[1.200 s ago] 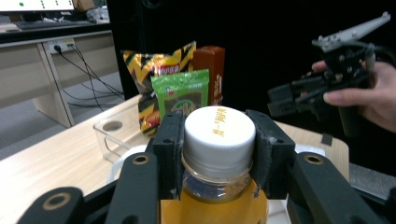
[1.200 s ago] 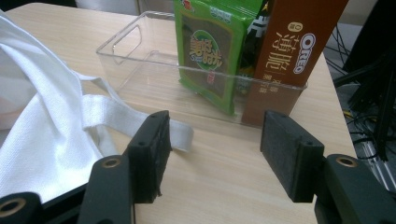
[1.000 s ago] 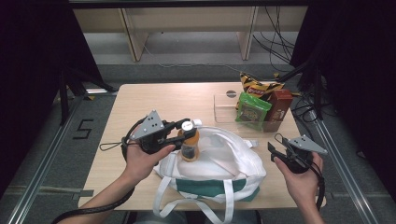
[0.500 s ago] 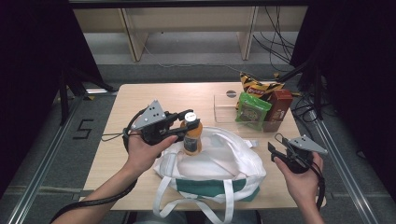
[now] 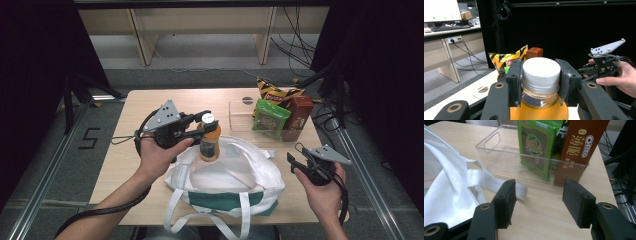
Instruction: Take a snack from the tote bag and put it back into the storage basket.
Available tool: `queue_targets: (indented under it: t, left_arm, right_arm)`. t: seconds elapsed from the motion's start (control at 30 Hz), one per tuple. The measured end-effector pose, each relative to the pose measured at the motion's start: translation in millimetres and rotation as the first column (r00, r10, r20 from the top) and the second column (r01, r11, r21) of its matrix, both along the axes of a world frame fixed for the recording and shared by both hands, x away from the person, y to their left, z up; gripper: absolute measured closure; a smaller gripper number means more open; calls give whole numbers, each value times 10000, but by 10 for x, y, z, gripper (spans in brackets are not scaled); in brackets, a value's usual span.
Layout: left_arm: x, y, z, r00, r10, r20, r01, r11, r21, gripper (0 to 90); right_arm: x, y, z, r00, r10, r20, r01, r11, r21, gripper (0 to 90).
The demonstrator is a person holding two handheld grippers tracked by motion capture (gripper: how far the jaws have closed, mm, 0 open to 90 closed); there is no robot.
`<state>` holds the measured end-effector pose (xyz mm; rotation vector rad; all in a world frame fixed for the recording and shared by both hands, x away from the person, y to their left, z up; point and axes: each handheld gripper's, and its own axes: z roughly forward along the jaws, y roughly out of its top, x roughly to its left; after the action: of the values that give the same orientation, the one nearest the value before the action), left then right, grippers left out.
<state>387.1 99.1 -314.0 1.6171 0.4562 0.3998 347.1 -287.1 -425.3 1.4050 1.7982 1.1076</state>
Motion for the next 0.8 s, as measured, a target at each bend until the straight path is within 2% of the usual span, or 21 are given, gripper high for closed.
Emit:
queue_targets:
  t: [0.03,0.07,0.1,0.17,0.2,0.23,0.43,0.47,0.67,0.73,0.8]
  left_arm:
    - [6,-10,7,10000,0,10,0,10000,-16,588]
    - [10,-15,12,10000,-6,6,6,10000,-33,589]
    - [18,-19,22,10000,-4,19,4,10000,-3,588]
    - [36,-32,37,10000,14,2,-14,10000,-53,589]
    - [45,-42,44,10000,8,-13,-8,10000,-89,589]
    - [50,-49,50,10000,39,-37,-39,10000,-64,588]
    - [72,-114,120,10000,49,78,-48,9999,-92,589]
    - [74,-120,133,10000,61,66,-60,9999,-112,589]
    - [86,-158,195,9998,151,113,-150,9998,-117,588]
    - [95,-172,215,9998,127,125,-125,9998,-167,589]
    - [103,-178,232,9998,124,154,-121,9997,-206,588]
  right_arm:
    - [-6,1,6,9999,-78,-112,78,10000,1,448]
    - [15,-34,3,9999,116,96,-113,9993,-353,448]
    - [21,-35,-2,9998,160,134,-156,9995,-284,448]
    - [12,-31,-2,10000,5,34,-3,9993,-375,447]
    - [18,-39,-7,9999,104,88,-100,9988,-477,446]
    - [16,-32,-9,9999,147,82,-144,9993,-354,445]
    - [18,-37,-10,9999,94,98,-90,9990,-446,443]
    - [15,-33,-10,9999,122,64,-120,9994,-333,443]
    - [17,-30,-12,9998,150,93,-146,9992,-377,443]
    - [6,-16,-12,10000,19,10,-19,9997,-259,442]
    - [11,-27,-13,9999,89,86,-85,9992,-383,442]
